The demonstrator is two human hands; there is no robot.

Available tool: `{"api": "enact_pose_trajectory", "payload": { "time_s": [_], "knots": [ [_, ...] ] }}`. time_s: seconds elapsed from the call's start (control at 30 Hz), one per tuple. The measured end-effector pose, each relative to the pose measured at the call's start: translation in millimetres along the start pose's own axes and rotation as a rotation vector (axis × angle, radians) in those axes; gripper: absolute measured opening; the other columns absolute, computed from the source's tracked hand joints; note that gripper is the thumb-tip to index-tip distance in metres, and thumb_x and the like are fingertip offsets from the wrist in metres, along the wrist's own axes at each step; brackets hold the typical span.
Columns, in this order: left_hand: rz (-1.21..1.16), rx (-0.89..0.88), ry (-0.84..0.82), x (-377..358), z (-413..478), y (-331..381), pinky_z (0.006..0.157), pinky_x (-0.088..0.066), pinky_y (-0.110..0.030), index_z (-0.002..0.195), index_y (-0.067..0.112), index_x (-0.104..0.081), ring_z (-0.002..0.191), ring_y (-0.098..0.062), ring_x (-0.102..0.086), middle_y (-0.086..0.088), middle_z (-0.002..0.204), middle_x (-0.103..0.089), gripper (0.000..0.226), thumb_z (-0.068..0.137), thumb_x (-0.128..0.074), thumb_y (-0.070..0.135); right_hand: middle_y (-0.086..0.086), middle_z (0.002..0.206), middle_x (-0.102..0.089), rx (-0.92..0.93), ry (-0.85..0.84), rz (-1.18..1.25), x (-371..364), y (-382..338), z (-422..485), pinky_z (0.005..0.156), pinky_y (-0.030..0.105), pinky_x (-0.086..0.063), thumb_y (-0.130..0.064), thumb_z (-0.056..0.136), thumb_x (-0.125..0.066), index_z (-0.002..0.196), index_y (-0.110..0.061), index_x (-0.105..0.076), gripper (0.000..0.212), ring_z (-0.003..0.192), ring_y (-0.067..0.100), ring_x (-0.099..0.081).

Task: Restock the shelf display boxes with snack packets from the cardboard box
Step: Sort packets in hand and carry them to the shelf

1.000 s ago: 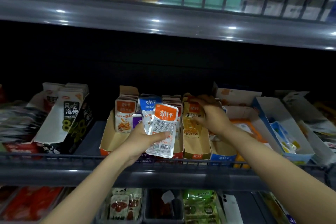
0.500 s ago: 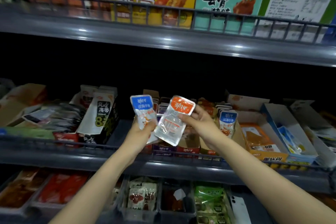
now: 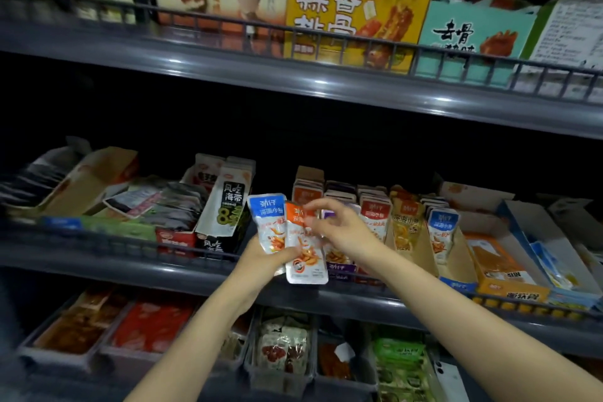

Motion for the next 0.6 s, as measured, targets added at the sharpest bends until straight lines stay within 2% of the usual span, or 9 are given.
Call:
{"api": "enact_pose_trajectory", "payload": {
  "time_s": [0.07, 0.1, 0.13, 0.23, 0.27, 0.37, 0.47, 0.6],
  "knots": [
    [-0.052, 0.039, -0.003, 12, -2, -2, 0.086, -0.053, -0.031, 0.11, 0.018, -0.062, 0.098, -0.018, -0.068, -0.001, 0.102, -0.073, 0.029, 0.085, -0.065, 0.003, -0.007, 0.124, -0.048, 0.131, 0.032, -0.3, 2, 1, 7, 0.089, 0.027, -0.051, -0.023, 0.087, -0.067, 0.117, -0.033, -0.054, 0.035, 0.113, 0.01, -0.051],
    [-0.078, 0.05, -0.006, 17, -2, -3, 0.088, -0.053, -0.033, 0.11, 0.018, -0.062, 0.099, -0.019, -0.068, -0.002, 0.104, -0.073, 0.03, 0.084, -0.066, 0.005, -0.01, 0.128, -0.042, 0.175, 0.031, -0.365, 2, 0, 10, 0.097, 0.029, -0.047, -0.024, 0.086, -0.067, 0.121, -0.036, -0.051, 0.04, 0.121, 0.01, -0.043],
    [-0.106, 0.056, -0.005, 21, -3, -3, 0.086, -0.053, -0.033, 0.111, 0.018, -0.062, 0.098, -0.018, -0.069, -0.003, 0.104, -0.073, 0.03, 0.084, -0.067, 0.006, -0.01, 0.129, -0.042, 0.19, 0.011, -0.364, 1, -2, 12, 0.098, 0.029, -0.045, -0.025, 0.086, -0.067, 0.124, -0.035, -0.05, 0.043, 0.122, 0.009, -0.042],
    [-0.184, 0.055, -0.012, 32, -4, -1, 0.074, -0.056, -0.025, 0.11, 0.017, -0.062, 0.093, -0.016, -0.07, -0.002, 0.102, -0.074, 0.028, 0.084, -0.066, 0.009, -0.009, 0.12, -0.055, 0.105, -0.088, -0.103, -7, -8, 15, 0.078, 0.013, -0.051, -0.018, 0.088, -0.064, 0.133, -0.025, -0.049, 0.048, 0.101, -0.002, -0.058],
    [-0.213, 0.052, -0.019, 34, -4, -1, 0.072, -0.057, -0.024, 0.111, 0.017, -0.062, 0.093, -0.016, -0.07, -0.002, 0.101, -0.074, 0.028, 0.084, -0.066, 0.01, -0.008, 0.117, -0.06, 0.063, -0.108, -0.011, -10, -9, 17, 0.075, 0.013, -0.051, -0.015, 0.088, -0.064, 0.134, -0.023, -0.049, 0.049, 0.099, -0.002, -0.062],
    [-0.31, 0.053, -0.025, 40, -3, -3, 0.066, -0.057, -0.022, 0.109, 0.017, -0.062, 0.089, -0.015, -0.071, -0.004, 0.101, -0.074, 0.032, 0.077, -0.067, 0.015, 0.002, 0.112, -0.069, -0.051, -0.139, 0.23, -17, -3, 25, 0.078, 0.024, -0.056, -0.012, 0.086, -0.063, 0.131, -0.02, -0.052, 0.047, 0.099, 0.014, -0.068],
    [-0.376, 0.077, -0.012, 42, 0, -5, 0.066, -0.057, -0.02, 0.107, 0.018, -0.06, 0.082, -0.012, -0.072, -0.001, 0.092, -0.075, 0.032, 0.076, -0.066, 0.02, 0.003, 0.104, -0.072, -0.135, -0.153, 0.424, -24, 2, 32, 0.075, 0.026, -0.057, -0.009, 0.087, -0.06, 0.121, -0.022, -0.059, 0.037, 0.095, 0.016, -0.069],
    [-0.357, 0.103, -0.002, 46, 8, -7, 0.059, -0.054, -0.016, 0.101, 0.019, -0.061, 0.075, -0.008, -0.071, 0.003, 0.086, -0.075, 0.018, 0.084, -0.064, 0.016, 0.005, 0.109, -0.07, -0.177, -0.106, 0.426, -27, 12, 43, 0.083, 0.029, -0.057, -0.018, 0.089, -0.059, 0.122, -0.02, -0.061, 0.034, 0.101, 0.016, -0.067]
  ]
}}
Point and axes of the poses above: each hand's wrist, its own z-axis towards the middle knuckle, its own x-axis out of the back of the hand, y = z × x, the point moved 1 cm from there along z, towards the middle knuckle
